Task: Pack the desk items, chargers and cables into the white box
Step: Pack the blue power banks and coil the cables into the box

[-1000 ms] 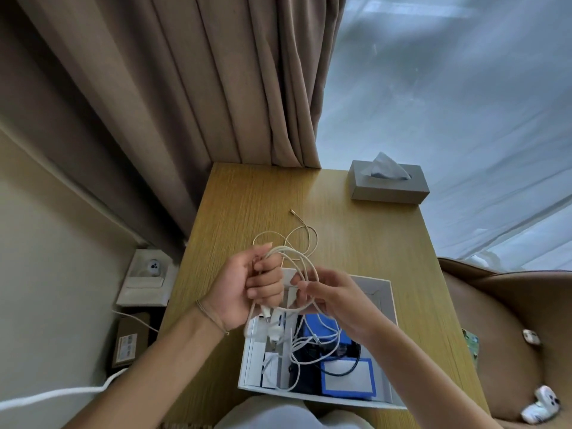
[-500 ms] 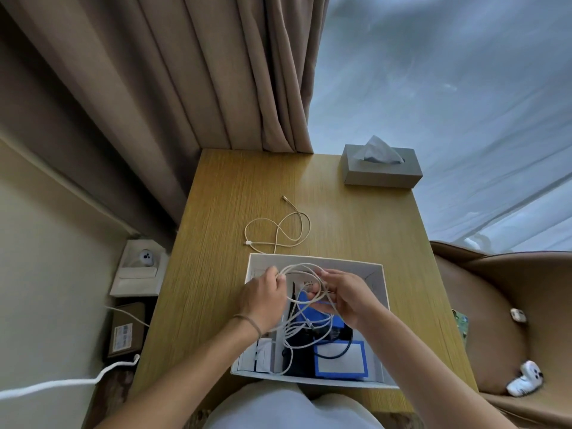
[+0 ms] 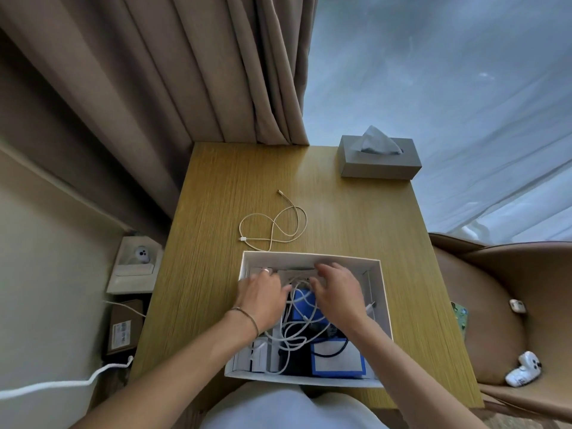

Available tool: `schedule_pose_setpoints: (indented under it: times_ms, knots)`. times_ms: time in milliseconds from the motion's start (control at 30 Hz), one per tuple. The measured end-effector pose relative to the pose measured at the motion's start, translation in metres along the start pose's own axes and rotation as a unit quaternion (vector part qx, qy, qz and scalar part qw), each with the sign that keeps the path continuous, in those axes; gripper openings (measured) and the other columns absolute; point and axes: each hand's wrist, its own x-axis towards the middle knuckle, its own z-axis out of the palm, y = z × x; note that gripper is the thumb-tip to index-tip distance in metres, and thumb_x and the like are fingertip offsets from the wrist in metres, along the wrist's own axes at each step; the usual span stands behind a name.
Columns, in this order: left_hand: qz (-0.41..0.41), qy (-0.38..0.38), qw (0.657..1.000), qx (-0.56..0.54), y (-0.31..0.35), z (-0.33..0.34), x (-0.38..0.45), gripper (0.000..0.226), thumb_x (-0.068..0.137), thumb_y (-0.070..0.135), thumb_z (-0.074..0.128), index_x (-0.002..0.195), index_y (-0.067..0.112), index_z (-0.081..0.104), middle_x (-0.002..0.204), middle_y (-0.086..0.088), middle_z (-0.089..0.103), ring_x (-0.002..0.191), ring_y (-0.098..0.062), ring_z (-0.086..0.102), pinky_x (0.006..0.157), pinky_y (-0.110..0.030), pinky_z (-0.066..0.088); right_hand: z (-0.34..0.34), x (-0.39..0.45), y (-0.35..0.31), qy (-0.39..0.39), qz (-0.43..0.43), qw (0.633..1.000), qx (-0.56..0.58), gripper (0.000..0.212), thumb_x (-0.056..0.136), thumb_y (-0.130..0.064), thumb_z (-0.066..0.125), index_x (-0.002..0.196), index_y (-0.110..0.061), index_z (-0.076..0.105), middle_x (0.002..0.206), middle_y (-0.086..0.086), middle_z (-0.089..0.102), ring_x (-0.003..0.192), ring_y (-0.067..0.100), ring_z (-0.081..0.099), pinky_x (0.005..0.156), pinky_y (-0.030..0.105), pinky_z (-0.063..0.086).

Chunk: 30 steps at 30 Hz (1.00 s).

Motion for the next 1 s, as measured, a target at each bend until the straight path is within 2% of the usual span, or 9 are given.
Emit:
schedule_pose_setpoints:
  times_ms: [67, 167, 333, 400, 467, 633, 800, 867, 1000]
  knots:
    - [0.035, 0.068, 0.997, -0.021, -0.006, -0.017, 0.000, 0.031, 0.102, 0.044, 0.036, 0.091, 0.024, 0.058, 0.086, 0.005, 0.059, 0.071, -0.012, 0.056, 0.058, -0.025, 0.039, -0.014, 0.005, -0.005, 0.019, -0.033, 0.999, 0.007, 0.030, 0.097, -0.026, 0.059, 0.124, -0.019, 0.071, 0.111, -0.004, 0.072, 0.101, 0.018, 0.064, 0.085, 0.033, 0.052]
    - [0.061, 0.112, 0.990, -0.061, -0.018, -0.044, 0.016, 0.021, 0.100, 0.032, 0.043, 0.083, 0.027, 0.054, 0.072, 0.012, 0.051, 0.059, -0.001, 0.046, 0.050, -0.015, 0.027, -0.035, 0.021, -0.014, 0.039, -0.051, 0.997, 0.036, 0.022, 0.095, -0.020, 0.060, 0.108, -0.023, 0.077, 0.101, -0.009, 0.076, 0.083, 0.008, 0.066, 0.074, 0.026, 0.053]
    - [0.057, 0.140, 0.985, -0.081, -0.036, -0.065, 0.076, 0.015, 0.095, 0.022, 0.050, 0.084, 0.024, 0.060, 0.078, 0.008, 0.057, 0.070, -0.008, 0.051, 0.051, -0.016, 0.031, -0.054, 0.061, -0.022, 0.034, -0.016, 0.996, 0.084, 0.023, 0.097, -0.020, 0.058, 0.108, -0.024, 0.077, 0.106, -0.011, 0.077, 0.087, 0.005, 0.069, 0.081, 0.028, 0.058]
    - [0.061, 0.115, 0.989, -0.069, -0.039, -0.062, 0.101, 0.012, 0.094, 0.026, 0.051, 0.093, 0.024, 0.062, 0.086, 0.007, 0.058, 0.081, -0.011, 0.054, 0.058, -0.021, 0.043, -0.055, 0.077, -0.023, 0.025, 0.001, 0.995, 0.099, 0.023, 0.097, -0.021, 0.057, 0.107, -0.025, 0.077, 0.107, -0.011, 0.076, 0.085, 0.005, 0.069, 0.079, 0.030, 0.059]
    - [0.071, 0.077, 0.994, -0.028, -0.038, -0.052, 0.122, 0.019, 0.092, 0.033, 0.053, 0.106, 0.024, 0.062, 0.098, 0.004, 0.060, 0.094, -0.015, 0.056, 0.074, -0.030, 0.050, -0.053, 0.091, -0.023, 0.014, 0.013, 0.994, 0.111, 0.024, 0.096, -0.020, 0.056, 0.105, -0.026, 0.077, 0.106, -0.010, 0.076, 0.083, 0.005, 0.068, 0.075, 0.026, 0.057]
    - [0.063, -0.022, 0.985, 0.161, -0.032, -0.024, 0.161, 0.050, 0.085, 0.056, 0.055, 0.119, 0.020, 0.061, 0.122, -0.006, 0.061, 0.116, -0.026, 0.049, 0.105, -0.049, 0.033, -0.042, 0.115, -0.022, -0.028, 0.025, 0.991, 0.132, 0.025, 0.095, -0.016, 0.055, 0.105, -0.023, 0.078, 0.108, -0.006, 0.077, 0.088, 0.008, 0.069, 0.080, 0.030, 0.058]
    - [0.015, -0.133, 0.957, 0.258, -0.035, -0.004, 0.187, 0.080, 0.073, 0.070, 0.055, 0.131, 0.015, 0.054, 0.130, -0.013, 0.056, 0.121, -0.031, 0.047, 0.104, -0.052, 0.029, -0.033, 0.127, -0.016, -0.044, 0.030, 0.987, 0.149, 0.026, 0.096, -0.016, 0.055, 0.106, -0.024, 0.077, 0.108, -0.006, 0.077, 0.080, 0.009, 0.071, 0.072, 0.026, 0.059]
    - [0.019, -0.134, 0.948, 0.289, -0.035, 0.002, 0.191, 0.078, 0.073, 0.071, 0.055, 0.128, 0.015, 0.058, 0.129, -0.014, 0.053, 0.116, -0.030, 0.046, 0.099, -0.048, 0.032, -0.032, 0.130, -0.013, -0.050, 0.033, 0.987, 0.150, 0.026, 0.096, -0.015, 0.055, 0.106, -0.025, 0.077, 0.107, -0.005, 0.076, 0.084, 0.006, 0.070, 0.076, 0.027, 0.059]
    - [0.030, -0.166, 0.937, 0.306, -0.029, 0.010, 0.198, 0.057, 0.083, 0.061, 0.054, 0.116, 0.015, 0.066, 0.118, -0.012, 0.058, 0.106, -0.028, 0.051, 0.089, -0.042, 0.035, -0.032, 0.137, -0.008, -0.063, 0.038, 0.986, 0.148, 0.027, 0.096, -0.016, 0.055, 0.107, -0.024, 0.078, 0.107, -0.005, 0.076, 0.091, 0.009, 0.070, 0.085, 0.036, 0.059]
